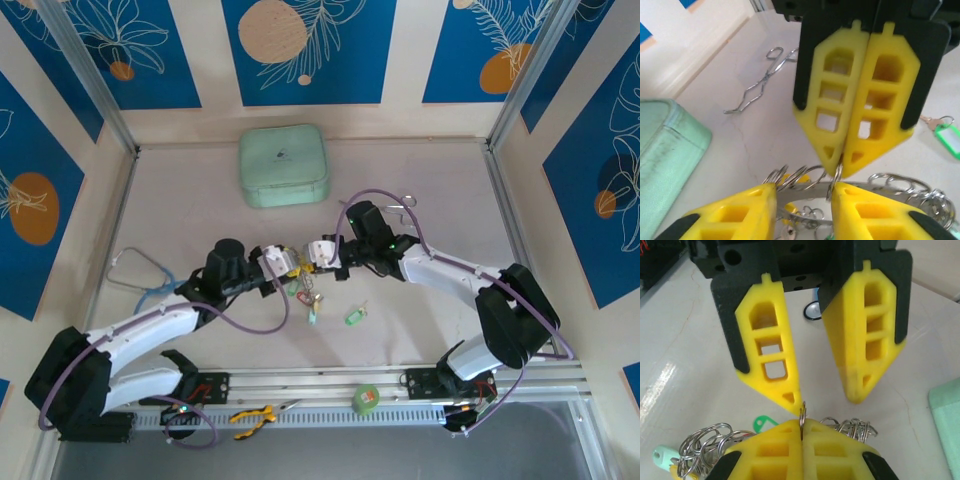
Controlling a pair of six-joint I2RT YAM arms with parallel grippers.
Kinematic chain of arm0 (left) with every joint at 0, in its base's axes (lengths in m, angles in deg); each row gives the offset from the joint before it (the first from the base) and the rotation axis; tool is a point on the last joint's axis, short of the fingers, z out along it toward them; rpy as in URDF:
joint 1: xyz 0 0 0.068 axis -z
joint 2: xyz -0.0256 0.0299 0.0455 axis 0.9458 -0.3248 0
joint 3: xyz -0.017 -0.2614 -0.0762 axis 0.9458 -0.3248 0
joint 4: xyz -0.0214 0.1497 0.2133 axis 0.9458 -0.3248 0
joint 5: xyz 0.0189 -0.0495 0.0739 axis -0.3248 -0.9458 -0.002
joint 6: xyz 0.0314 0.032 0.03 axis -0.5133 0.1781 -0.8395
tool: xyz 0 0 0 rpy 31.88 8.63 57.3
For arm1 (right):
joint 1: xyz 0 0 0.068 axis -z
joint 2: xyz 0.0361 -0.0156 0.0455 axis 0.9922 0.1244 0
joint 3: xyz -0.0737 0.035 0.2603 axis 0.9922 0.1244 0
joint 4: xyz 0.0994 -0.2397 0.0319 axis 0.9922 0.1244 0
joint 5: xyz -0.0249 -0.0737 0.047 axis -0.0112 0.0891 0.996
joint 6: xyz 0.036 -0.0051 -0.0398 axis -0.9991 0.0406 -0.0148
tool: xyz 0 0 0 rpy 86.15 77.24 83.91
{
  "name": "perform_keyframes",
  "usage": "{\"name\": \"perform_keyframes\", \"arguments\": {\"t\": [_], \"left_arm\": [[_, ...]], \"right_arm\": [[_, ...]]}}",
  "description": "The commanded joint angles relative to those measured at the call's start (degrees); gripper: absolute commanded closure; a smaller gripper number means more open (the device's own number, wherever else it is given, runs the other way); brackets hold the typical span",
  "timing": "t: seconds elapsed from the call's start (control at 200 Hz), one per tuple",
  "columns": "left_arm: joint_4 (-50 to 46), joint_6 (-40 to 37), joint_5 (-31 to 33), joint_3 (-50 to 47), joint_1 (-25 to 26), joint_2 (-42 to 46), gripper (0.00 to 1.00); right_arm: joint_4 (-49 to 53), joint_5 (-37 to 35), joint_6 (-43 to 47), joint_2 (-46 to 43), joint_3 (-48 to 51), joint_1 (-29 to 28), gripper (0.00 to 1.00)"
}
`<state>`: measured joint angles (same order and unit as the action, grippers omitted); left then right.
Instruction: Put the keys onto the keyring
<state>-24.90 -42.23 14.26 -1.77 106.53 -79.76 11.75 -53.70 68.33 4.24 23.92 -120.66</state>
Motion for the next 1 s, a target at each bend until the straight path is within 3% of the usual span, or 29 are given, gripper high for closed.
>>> {"name": "perform_keyframes", "arguments": {"t": [0.0, 0.225, 0.4, 0.665, 0.995], "left_arm": [[14.3, 6.8, -4.1, -5.6, -3.1, 0.4, 0.61], [32.2, 10.5, -8.5, -11.2, -4.6, -6.6, 0.6], [42.2, 12.4, -12.1, -12.2, -4.7, -12.1, 0.7], [41.6, 12.2, -17.0, -11.6, -4.8, -12.7, 0.74], [39.5, 12.0, -19.5, -11.2, -4.7, -12.2, 0.69]], "right_arm": [[-3.9, 6.1, -4.0, 0.0, 2.3, 1.1, 1.0], [-9.5, 10.5, -7.7, 0.9, 3.6, 1.8, 1.0], [-10.1, 11.4, -8.6, 1.4, 3.8, 1.7, 1.0], [-10.0, 10.7, -8.8, 1.6, 3.5, 1.6, 1.0], [-11.7, 11.0, -10.5, 1.2, 4.0, 1.5, 1.0]]}}
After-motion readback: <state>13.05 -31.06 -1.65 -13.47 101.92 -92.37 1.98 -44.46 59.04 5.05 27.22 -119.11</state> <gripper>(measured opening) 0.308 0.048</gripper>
